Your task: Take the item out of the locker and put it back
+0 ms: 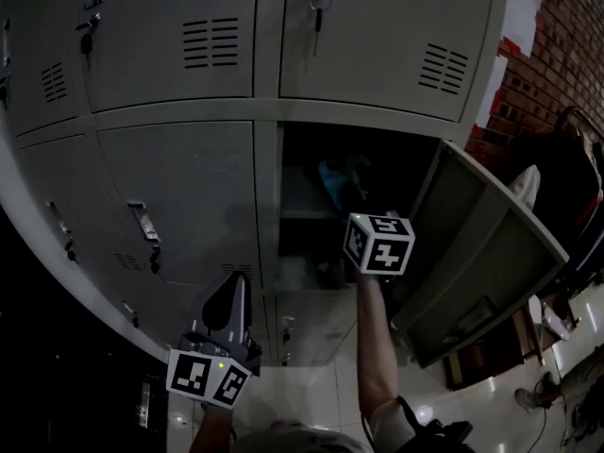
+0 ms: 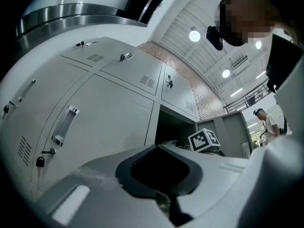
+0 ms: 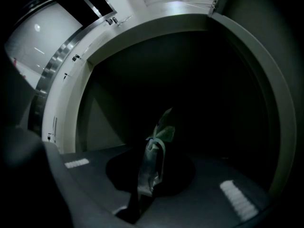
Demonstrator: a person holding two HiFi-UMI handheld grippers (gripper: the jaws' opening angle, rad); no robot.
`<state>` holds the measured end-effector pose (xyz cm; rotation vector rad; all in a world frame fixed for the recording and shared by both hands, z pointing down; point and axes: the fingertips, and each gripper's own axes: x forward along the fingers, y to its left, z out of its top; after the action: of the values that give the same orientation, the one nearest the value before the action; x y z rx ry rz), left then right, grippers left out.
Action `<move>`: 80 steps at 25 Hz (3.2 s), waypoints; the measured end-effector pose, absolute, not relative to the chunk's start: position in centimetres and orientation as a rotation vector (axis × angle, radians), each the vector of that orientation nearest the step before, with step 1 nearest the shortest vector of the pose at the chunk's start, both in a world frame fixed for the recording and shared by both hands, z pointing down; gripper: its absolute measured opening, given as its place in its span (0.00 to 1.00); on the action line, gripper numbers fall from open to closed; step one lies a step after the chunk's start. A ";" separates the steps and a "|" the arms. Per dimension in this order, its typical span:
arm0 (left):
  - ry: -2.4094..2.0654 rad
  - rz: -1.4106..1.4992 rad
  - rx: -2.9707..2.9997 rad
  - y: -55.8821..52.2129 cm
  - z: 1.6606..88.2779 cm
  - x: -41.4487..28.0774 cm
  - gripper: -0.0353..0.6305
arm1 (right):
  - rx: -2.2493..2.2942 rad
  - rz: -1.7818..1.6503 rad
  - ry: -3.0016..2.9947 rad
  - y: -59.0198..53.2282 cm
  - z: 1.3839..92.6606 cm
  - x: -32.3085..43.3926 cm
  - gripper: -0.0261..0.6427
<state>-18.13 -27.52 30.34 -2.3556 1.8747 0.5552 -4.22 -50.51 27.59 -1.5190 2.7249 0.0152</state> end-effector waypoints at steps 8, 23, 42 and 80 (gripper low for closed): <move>1.832 0.559 -2.389 -26.5 29.8 -16.9 0.06 | -1.406 0.103 2.620 -43.5 24.9 -2.3 0.06; 1.782 0.476 -2.465 -24.5 32.2 -12.8 0.06 | -1.157 -0.024 2.529 -25.9 32.4 0.5 0.06; 1.775 0.460 -2.458 -23.4 31.7 -12.0 0.06 | -1.193 0.016 2.480 -24.6 31.0 2.8 0.06; 1.958 0.415 -2.296 -26.1 31.9 -18.2 0.06 | -1.456 0.288 2.689 -51.1 23.3 -5.6 0.82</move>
<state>-18.20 -26.10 31.88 -2.2956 1.9576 0.4146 -5.55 -51.13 23.29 -1.4563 2.6890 0.2878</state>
